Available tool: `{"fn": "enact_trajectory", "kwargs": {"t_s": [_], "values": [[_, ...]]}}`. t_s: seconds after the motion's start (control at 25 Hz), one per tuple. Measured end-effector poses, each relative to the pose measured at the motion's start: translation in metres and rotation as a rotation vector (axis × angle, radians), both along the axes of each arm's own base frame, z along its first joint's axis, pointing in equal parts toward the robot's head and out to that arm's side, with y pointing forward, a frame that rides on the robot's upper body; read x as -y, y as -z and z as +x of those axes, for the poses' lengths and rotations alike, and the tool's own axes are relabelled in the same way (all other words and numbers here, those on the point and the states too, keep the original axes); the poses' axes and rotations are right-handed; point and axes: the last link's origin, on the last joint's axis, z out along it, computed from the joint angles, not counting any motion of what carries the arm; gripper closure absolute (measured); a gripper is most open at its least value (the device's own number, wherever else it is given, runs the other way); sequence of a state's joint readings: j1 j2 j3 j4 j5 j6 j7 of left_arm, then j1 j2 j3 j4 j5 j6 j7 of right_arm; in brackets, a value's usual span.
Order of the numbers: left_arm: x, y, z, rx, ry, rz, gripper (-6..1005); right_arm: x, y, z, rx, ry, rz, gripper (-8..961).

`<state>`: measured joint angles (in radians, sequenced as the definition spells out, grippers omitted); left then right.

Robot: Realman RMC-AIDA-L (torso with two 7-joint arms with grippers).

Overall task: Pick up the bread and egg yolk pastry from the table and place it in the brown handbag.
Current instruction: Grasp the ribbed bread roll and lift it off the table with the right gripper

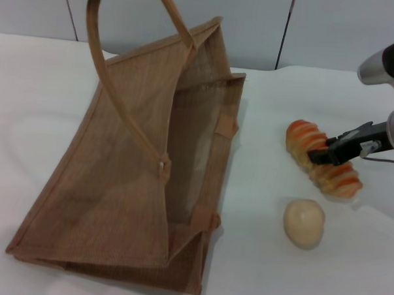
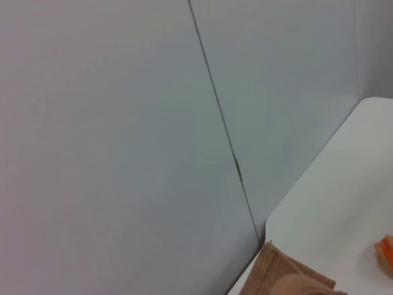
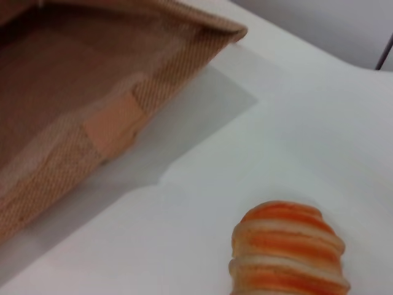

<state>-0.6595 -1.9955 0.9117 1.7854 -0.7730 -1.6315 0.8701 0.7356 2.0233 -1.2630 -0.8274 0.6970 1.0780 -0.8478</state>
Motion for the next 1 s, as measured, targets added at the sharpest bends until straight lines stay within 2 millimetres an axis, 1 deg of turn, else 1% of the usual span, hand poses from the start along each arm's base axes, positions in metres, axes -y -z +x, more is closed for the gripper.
{"fn": "enact_trajectory", "kwargs": {"t_s": [0.32,0.8,0.88,1.0], "values": [[0.0,0.0,-0.001,0.0,0.001,0.004,884,-0.004,-0.006,-0.003,-0.021,0.003,0.025,516],[-0.001,0.0,-0.001,0.001,0.007,0.008,885,-0.004,-0.007,-0.003,-0.022,0.001,0.028,590],[-0.001,-0.001,0.0,0.001,0.011,0.015,885,-0.004,-0.008,-0.007,-0.024,-0.011,0.023,607],[-0.004,-0.003,0.006,0.003,0.034,0.03,885,-0.004,-0.013,-0.025,-0.042,-0.059,0.017,632]]}}
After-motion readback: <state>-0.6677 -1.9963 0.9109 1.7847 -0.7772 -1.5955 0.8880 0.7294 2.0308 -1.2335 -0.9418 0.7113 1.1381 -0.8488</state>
